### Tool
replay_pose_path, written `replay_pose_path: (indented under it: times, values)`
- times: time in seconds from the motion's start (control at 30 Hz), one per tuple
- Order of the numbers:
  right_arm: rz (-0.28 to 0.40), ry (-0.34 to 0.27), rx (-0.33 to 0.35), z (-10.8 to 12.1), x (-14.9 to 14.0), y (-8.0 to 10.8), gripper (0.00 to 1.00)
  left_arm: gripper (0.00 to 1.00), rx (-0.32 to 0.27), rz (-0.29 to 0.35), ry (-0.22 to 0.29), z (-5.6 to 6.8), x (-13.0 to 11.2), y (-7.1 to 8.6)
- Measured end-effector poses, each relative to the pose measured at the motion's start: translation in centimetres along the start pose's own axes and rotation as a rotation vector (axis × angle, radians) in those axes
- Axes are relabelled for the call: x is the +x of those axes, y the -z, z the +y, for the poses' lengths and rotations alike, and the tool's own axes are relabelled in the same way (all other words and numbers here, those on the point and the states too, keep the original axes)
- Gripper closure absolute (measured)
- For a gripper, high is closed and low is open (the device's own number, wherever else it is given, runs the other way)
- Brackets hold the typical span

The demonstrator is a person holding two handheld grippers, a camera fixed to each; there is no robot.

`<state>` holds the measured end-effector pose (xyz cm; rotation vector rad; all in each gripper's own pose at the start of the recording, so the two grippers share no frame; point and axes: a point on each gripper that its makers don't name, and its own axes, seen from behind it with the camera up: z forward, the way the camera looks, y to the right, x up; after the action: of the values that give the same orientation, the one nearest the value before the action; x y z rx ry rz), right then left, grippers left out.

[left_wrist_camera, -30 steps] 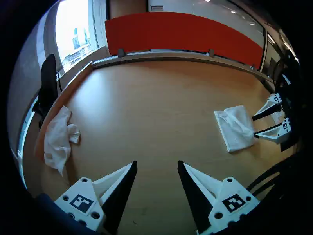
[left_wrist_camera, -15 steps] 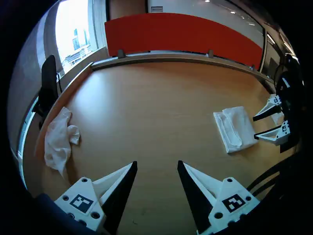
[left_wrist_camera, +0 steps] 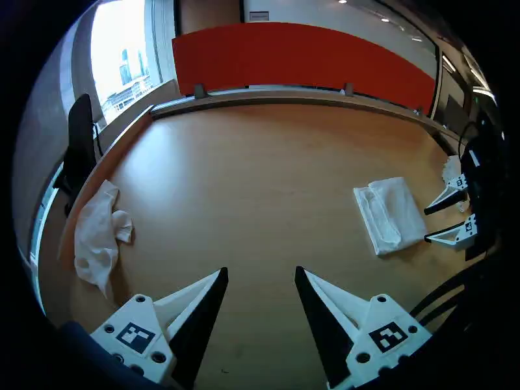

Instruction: Fold towel

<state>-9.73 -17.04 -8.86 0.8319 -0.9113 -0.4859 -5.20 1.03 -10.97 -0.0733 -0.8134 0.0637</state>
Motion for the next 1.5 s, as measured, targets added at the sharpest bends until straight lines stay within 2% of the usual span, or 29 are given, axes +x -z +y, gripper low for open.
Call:
replay_pose_path:
  times: [0.47, 0.67, 0.8, 1.0, 1.33, 1.5]
  values:
    - [-0.045, -0.014, -0.006, 0.3, -2.6, -0.2, 0.24, 0.24, -0.003, -0.003, 0.001, 0.3, -0.1, -0.1]
    - [-0.068, -0.019, -0.006, 0.1, -3.7, -0.5, 0.29, 0.25, -0.004, -0.001, 0.003, 0.4, -0.2, -0.1]
    - [-0.071, -0.032, -0.005, 0.0, -3.9, -0.7, 0.38, 0.24, -0.004, -0.002, 0.002, 0.4, -0.2, 0.0]
    - [-0.068, -0.055, 0.007, -0.4, -4.0, -0.8, 0.59, 0.25, -0.005, -0.001, 0.002, 0.5, -0.2, 0.0]
    - [-0.064, -0.072, 0.01, -0.5, -4.2, -0.6, 0.76, 0.24, -0.005, -0.002, 0.002, 0.4, -0.2, 0.0]
    - [-0.062, -0.08, 0.01, -0.5, -4.3, -0.5, 0.92, 0.24, -0.005, -0.002, 0.002, 0.4, -0.3, 0.0]
